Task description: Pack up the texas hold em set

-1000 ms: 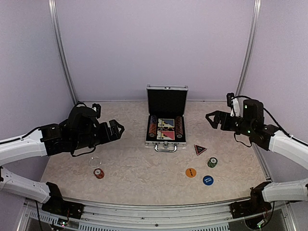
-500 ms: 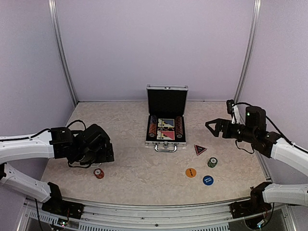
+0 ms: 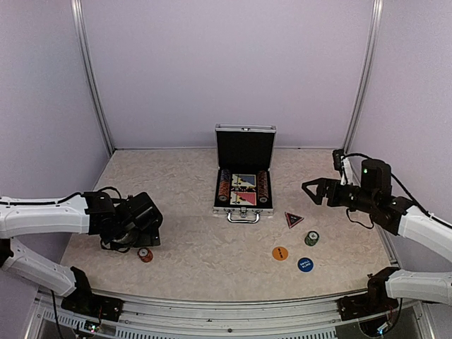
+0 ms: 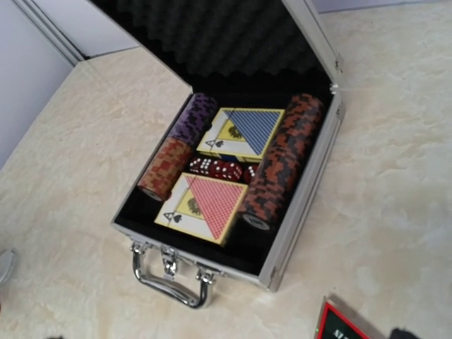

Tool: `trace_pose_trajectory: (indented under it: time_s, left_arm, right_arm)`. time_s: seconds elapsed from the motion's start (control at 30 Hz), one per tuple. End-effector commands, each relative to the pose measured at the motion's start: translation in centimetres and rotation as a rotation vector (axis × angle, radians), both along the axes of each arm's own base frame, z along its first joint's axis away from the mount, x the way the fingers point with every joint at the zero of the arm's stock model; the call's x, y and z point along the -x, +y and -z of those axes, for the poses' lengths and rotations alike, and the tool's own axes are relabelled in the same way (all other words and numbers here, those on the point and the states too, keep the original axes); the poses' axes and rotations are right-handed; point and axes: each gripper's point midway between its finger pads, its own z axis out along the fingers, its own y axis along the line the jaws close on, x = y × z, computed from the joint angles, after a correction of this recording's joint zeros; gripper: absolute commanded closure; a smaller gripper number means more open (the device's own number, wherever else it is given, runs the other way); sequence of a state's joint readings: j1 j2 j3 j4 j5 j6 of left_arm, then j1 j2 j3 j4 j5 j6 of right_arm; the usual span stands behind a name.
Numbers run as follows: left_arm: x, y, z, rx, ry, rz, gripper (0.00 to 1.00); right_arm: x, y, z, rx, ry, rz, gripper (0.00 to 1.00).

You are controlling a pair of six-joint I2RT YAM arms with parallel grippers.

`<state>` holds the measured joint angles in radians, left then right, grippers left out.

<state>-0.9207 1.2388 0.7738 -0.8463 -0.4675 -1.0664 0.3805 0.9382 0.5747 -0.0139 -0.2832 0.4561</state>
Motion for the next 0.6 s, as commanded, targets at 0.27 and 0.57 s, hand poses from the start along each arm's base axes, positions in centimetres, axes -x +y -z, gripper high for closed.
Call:
trace_pose_trajectory:
  time_s: [0.27,0.57]
  left_arm:
    - [-1.2,-0.2,3.7,0.029,0.049,0.004,0.02]
    - [-0.5,-1.1,5.2,0.052,0.076,0.024,0.06]
  right_arm:
    - [0.4,-0.4,-0.9,0.01,-0.052,0.009,0.01]
    - [0.3,-0.5,-0.4,0.02,-0.043,0.018,0.01]
